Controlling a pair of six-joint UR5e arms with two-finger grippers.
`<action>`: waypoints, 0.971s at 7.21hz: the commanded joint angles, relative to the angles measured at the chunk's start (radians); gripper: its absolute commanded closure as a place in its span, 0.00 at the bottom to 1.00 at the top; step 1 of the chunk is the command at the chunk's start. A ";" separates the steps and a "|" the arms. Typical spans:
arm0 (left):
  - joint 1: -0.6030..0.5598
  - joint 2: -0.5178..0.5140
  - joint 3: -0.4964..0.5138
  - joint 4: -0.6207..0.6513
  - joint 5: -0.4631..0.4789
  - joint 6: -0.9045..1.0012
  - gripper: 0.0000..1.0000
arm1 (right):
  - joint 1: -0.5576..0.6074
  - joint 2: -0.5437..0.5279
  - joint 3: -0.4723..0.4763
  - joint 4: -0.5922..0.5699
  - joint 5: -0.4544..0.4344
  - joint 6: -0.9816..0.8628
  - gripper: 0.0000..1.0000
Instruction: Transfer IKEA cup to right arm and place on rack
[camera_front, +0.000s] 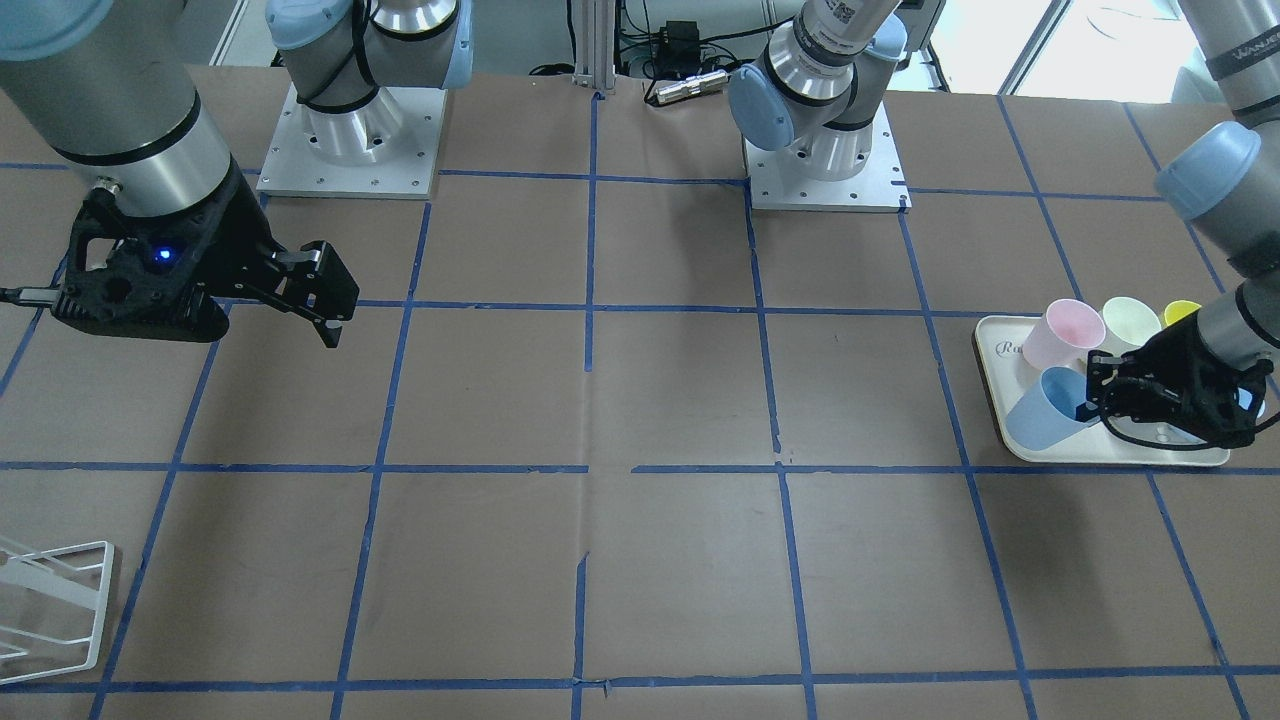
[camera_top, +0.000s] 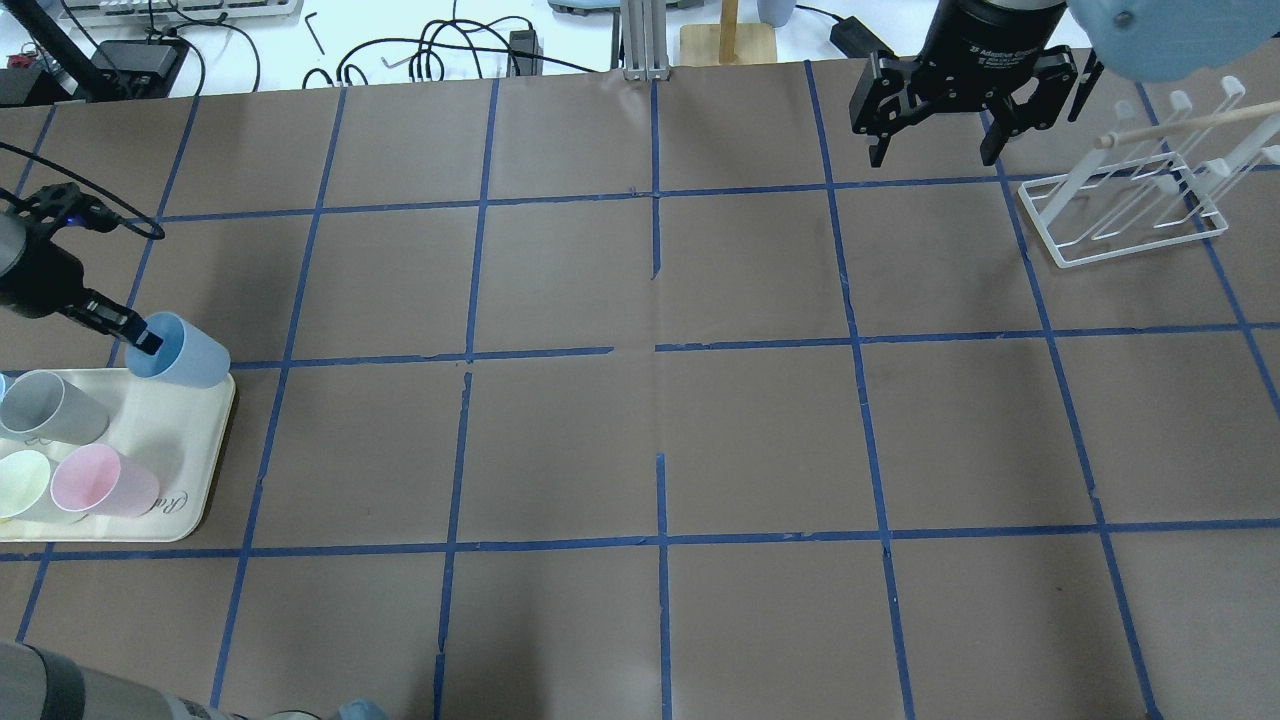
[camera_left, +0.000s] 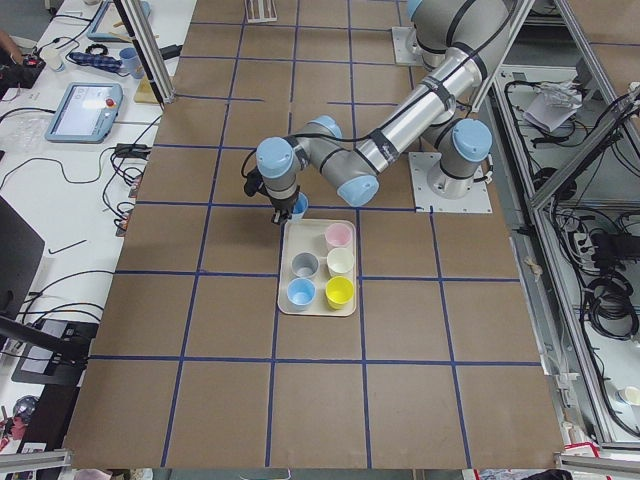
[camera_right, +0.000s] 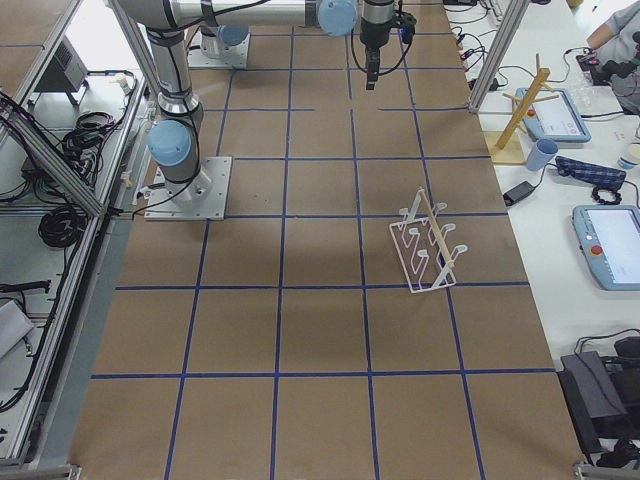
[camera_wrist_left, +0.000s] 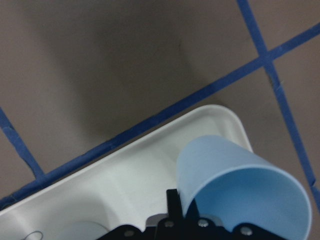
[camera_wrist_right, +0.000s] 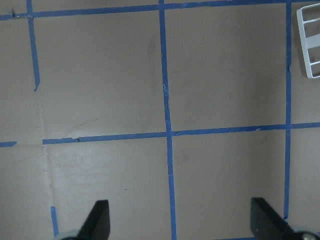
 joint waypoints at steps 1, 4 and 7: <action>-0.136 0.082 0.030 -0.102 -0.096 -0.268 1.00 | 0.000 -0.001 -0.001 0.002 0.001 0.000 0.00; -0.399 0.146 0.032 -0.109 -0.216 -0.633 1.00 | -0.002 0.000 -0.001 0.005 -0.002 -0.003 0.00; -0.502 0.209 0.014 -0.162 -0.594 -0.870 1.00 | -0.067 0.000 -0.001 -0.002 0.018 -0.238 0.00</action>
